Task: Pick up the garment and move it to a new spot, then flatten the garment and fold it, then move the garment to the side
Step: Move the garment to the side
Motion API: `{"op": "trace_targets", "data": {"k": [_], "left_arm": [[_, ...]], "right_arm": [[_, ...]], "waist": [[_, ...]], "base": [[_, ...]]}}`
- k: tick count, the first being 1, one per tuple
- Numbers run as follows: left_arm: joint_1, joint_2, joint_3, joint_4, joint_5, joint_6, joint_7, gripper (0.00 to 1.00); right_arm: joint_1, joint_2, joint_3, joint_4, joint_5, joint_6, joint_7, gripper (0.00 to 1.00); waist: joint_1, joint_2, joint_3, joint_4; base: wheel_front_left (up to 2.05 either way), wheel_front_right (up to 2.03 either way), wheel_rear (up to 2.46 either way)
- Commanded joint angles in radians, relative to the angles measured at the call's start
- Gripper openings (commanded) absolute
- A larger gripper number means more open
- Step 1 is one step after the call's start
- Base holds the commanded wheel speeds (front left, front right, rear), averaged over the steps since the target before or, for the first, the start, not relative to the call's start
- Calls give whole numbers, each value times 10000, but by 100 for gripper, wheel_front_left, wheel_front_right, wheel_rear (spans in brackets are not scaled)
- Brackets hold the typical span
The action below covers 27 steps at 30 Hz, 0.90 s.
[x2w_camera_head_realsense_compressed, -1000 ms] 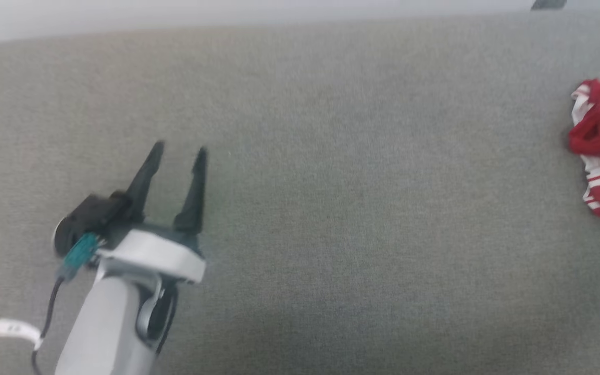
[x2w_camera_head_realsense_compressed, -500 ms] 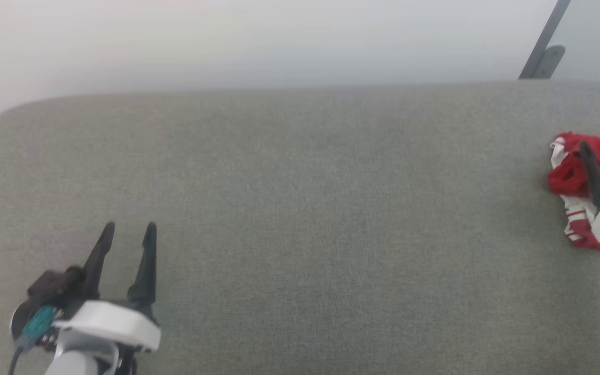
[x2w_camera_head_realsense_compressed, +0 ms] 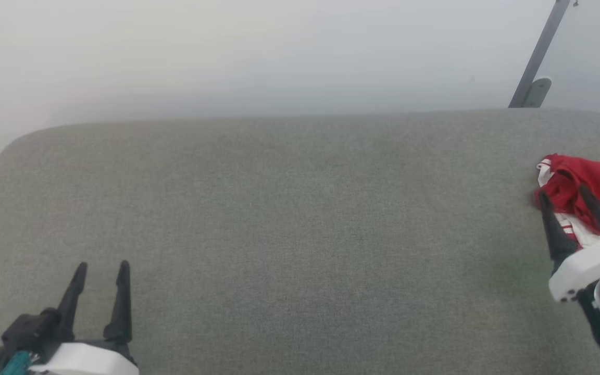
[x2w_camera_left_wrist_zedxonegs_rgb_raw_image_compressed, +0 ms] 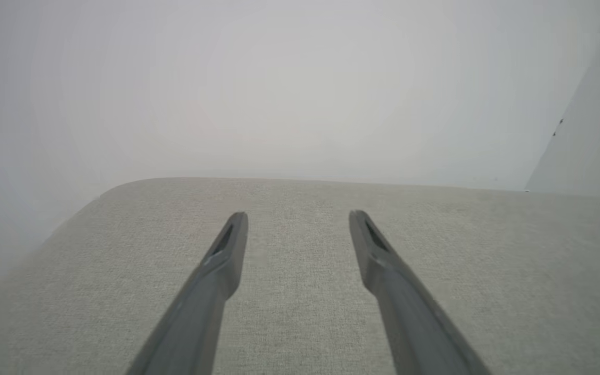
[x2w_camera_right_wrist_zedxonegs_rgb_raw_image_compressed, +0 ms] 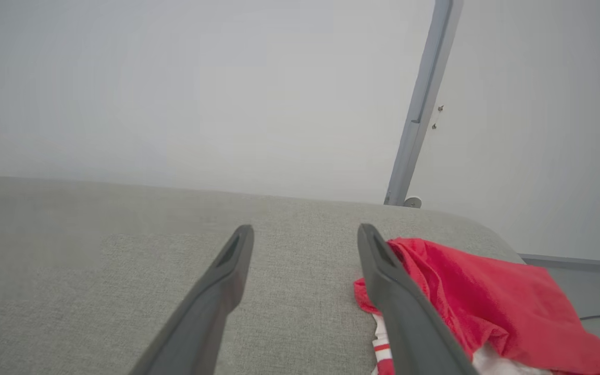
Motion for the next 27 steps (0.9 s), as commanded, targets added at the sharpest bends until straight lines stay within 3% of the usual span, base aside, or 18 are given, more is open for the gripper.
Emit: {"op": "trace_targets", "data": {"k": [1, 15, 27], "left_arm": [[229, 36, -2, -60, 11, -8, -45, 100], [763, -33, 370, -368, -100, -8, -45, 100], [913, 14, 443, -598, -121, -9, -45, 100]], "right_arm": [[417, 275, -320, -379, -290, -2, -44, 100], [2346, 1665, -1887, -2056, -1427, -2, -44, 100], [3168, 2331, -2275, -2681, -1764, -4, -44, 100]], "waist": [[0, 0, -68, -5], [0, 0, -184, -79], [0, 0, -170, -138]], "base": [[0, 0, 0], [0, 0, 0], [0, 0, 0]]}}
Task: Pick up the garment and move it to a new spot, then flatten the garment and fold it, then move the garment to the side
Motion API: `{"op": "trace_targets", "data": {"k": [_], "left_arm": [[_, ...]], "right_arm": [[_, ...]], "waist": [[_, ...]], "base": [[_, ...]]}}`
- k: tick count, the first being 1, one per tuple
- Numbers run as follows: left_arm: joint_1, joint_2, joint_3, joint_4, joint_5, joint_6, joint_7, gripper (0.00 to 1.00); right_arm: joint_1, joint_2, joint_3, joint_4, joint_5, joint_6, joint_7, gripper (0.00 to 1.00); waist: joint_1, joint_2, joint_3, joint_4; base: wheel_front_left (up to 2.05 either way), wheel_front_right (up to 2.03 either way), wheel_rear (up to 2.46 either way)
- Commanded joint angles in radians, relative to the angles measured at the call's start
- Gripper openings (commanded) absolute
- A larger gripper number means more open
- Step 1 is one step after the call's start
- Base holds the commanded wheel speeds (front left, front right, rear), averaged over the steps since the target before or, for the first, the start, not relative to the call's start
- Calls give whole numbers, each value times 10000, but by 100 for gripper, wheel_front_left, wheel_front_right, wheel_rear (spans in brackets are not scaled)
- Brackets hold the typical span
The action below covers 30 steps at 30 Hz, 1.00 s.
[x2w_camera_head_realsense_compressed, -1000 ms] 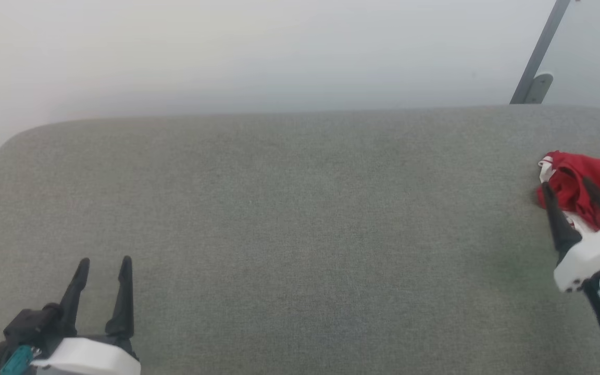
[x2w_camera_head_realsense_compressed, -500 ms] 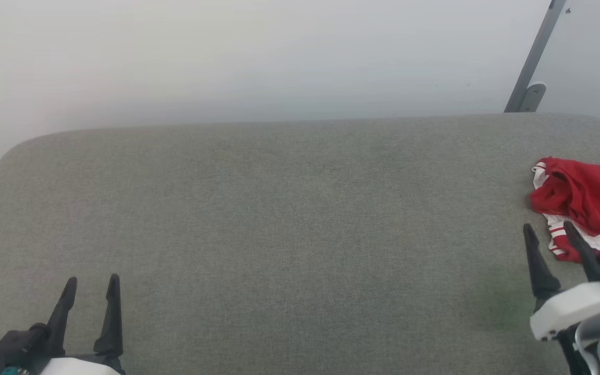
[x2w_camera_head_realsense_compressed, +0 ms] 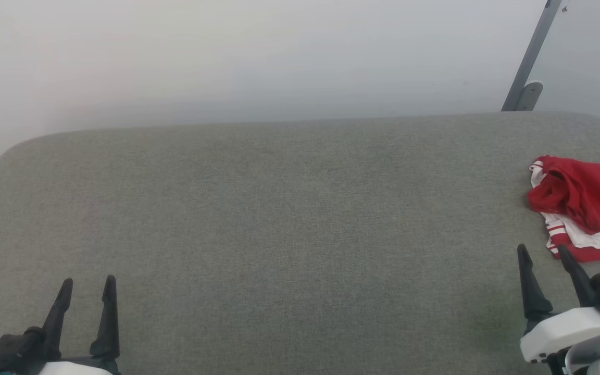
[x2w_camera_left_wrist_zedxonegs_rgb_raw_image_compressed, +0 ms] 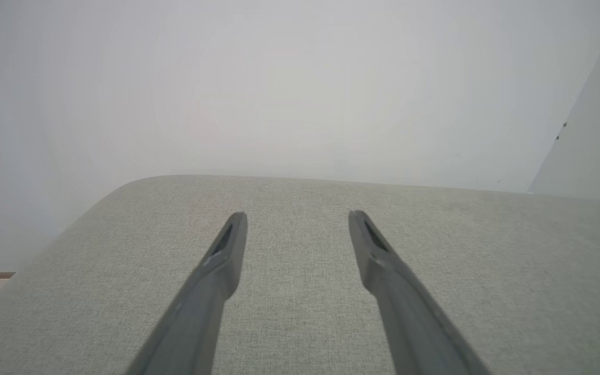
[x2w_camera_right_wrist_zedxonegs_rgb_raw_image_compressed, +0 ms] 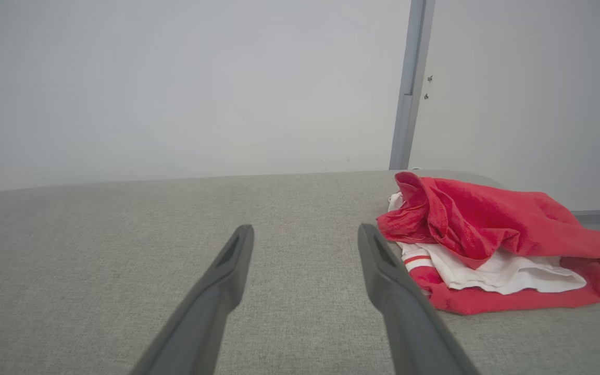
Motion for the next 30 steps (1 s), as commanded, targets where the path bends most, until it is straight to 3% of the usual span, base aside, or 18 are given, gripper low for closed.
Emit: {"op": "trace_targets", "data": {"k": [1, 13, 14, 20, 30], "left_arm": [[140, 16, 21, -48, -32, -9, -45, 100], [92, -44, 112, -139, -46, -9, -45, 100], [21, -31, 92, -115, -16, 0, 0, 0], [-59, -215, 49, 219, -384, 1, 142, 0], [-348, -400, 13, 343, -2121, -1, 642, 0]], "right_arm": [[139, 83, 8, -42, -63, -1, -42, 100], [259, 178, 33, -130, -251, -2, -43, 100], [163, 152, 4, -92, -172, 0, 0, 0], [225, 308, -68, 163, 215, 2, 187, 0], [156, 481, -126, -22, 2034, 2, 674, 0]], "waist": [[1, -1, 1, -7], [1, -1, 28, -62], [1, -1, 28, -62], [1, -1, 27, -63], [1, -1, 31, -58]], "base": [[0, 0, 0], [0, 0, 0], [0, 0, 0], [0, 0, 0], [0, 0, 0]]}}
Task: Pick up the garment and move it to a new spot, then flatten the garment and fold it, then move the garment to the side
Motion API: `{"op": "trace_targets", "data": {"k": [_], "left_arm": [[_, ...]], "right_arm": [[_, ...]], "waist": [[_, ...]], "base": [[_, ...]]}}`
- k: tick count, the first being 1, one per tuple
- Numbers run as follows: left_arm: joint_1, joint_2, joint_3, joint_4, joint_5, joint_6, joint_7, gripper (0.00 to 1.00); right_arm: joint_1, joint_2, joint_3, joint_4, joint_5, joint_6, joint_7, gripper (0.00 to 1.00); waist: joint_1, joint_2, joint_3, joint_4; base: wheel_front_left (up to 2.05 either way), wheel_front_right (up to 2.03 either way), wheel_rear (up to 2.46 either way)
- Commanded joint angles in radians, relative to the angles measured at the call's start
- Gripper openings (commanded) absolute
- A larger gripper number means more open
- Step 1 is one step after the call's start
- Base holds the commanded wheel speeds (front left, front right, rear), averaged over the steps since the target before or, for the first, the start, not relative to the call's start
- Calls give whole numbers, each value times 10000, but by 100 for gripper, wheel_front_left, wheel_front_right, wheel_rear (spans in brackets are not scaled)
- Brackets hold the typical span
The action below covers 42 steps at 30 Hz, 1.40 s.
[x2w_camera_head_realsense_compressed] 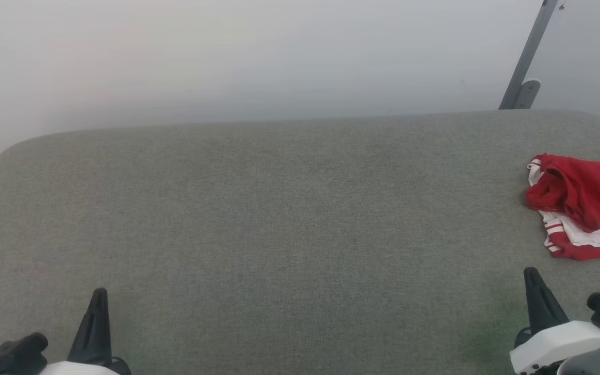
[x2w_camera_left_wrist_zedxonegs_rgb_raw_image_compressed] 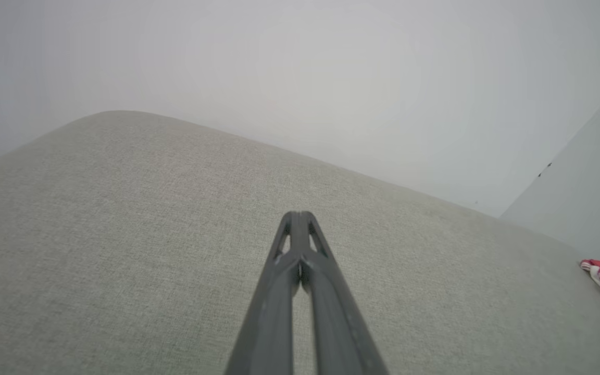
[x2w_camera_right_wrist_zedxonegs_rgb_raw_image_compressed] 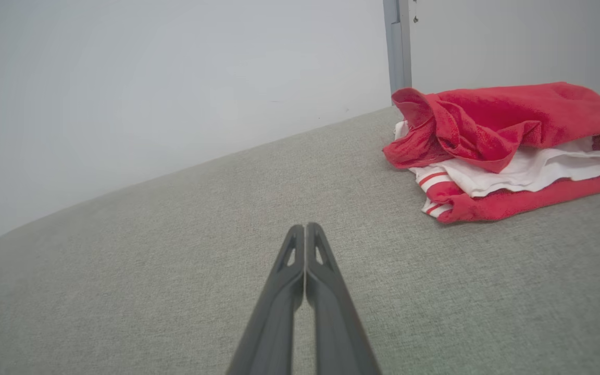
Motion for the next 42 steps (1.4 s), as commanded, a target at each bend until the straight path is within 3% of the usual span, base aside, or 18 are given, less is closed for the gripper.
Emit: {"op": "trace_targets", "data": {"k": [1, 24, 42], "left_arm": [[-335, 50, 33, -105, -439, -3, 104, 0], [-877, -299, -57, 145, -3721, -9, 1029, 0], [-1206, -524, -106, 311, -5658, -13, 1588, 0]], "right_arm": [[-259, -15, -56, -241, 465, 2, 106, 0], [-422, 316, -168, -555, 3870, 1, 1008, 0], [-516, 511, -241, -716, 5886, 2, 1573, 0]], "waist": [[0, 0, 1, 2], [0, 0, 9, 13], [0, 0, 15, 21]], "base": [[0, 0, 0], [0, 0, 0], [0, 0, 0]]}}
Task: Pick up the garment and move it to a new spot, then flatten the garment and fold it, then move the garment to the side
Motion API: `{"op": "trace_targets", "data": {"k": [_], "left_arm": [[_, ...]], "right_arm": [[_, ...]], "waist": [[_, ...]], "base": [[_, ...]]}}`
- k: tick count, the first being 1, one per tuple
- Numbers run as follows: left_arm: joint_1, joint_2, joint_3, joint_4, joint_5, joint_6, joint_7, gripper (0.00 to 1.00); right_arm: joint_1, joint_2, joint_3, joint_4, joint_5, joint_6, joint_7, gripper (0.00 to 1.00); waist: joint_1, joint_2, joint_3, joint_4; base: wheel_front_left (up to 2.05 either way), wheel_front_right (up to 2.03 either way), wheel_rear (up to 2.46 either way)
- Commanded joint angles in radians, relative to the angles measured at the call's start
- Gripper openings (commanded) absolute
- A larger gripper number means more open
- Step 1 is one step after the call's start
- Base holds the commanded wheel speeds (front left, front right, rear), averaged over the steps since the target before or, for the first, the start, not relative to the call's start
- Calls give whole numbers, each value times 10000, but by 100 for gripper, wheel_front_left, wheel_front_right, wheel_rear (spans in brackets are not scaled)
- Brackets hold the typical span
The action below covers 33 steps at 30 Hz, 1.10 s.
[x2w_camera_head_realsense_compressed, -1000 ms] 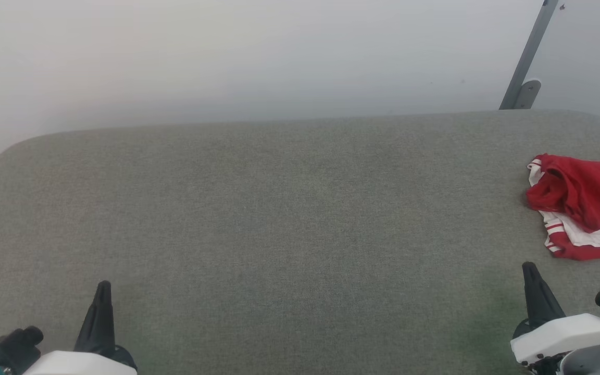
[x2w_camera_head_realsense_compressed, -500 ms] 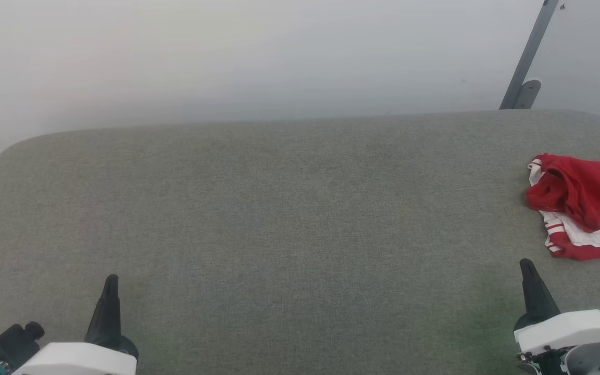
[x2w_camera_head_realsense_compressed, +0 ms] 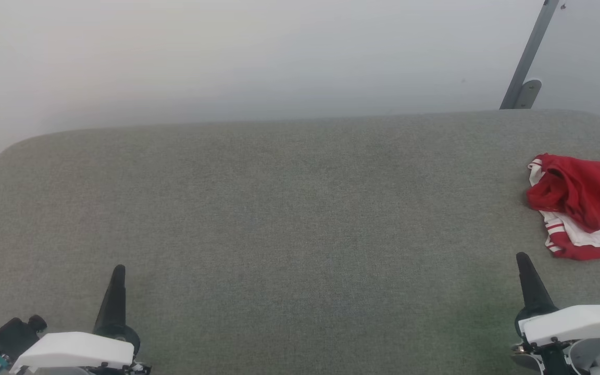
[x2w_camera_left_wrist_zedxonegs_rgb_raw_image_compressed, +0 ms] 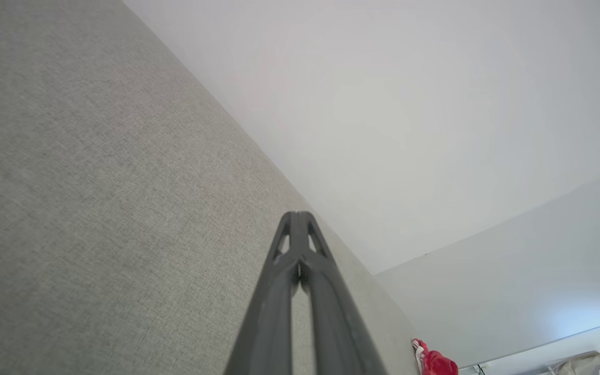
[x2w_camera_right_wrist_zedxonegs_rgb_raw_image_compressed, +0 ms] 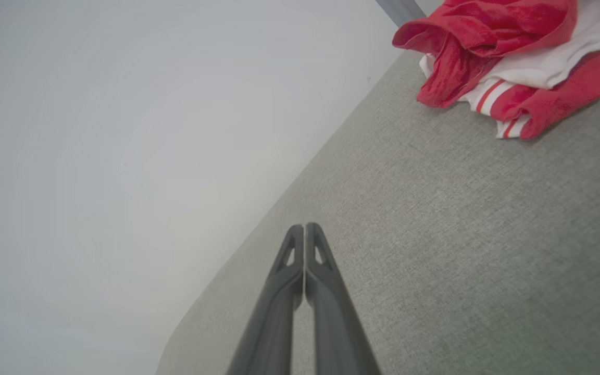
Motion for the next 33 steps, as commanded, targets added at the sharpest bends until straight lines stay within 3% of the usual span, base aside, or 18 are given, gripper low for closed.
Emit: {"op": "trace_targets", "data": {"k": [1, 33], "left_arm": [[-226, 8, -8, -49, -225, -13, 61, 0], [-743, -327, -76, 199, -3192, -22, 930, 0]], "right_arm": [[-216, -20, -12, -147, 255, 4, 87, 0], [-358, 294, -144, -384, 3341, 4, 938, 0]], "waist": [[0, 0, 0, 1], [0, 0, 12, 17]], "base": [[0, 0, 0], [0, 0, 0]]}}
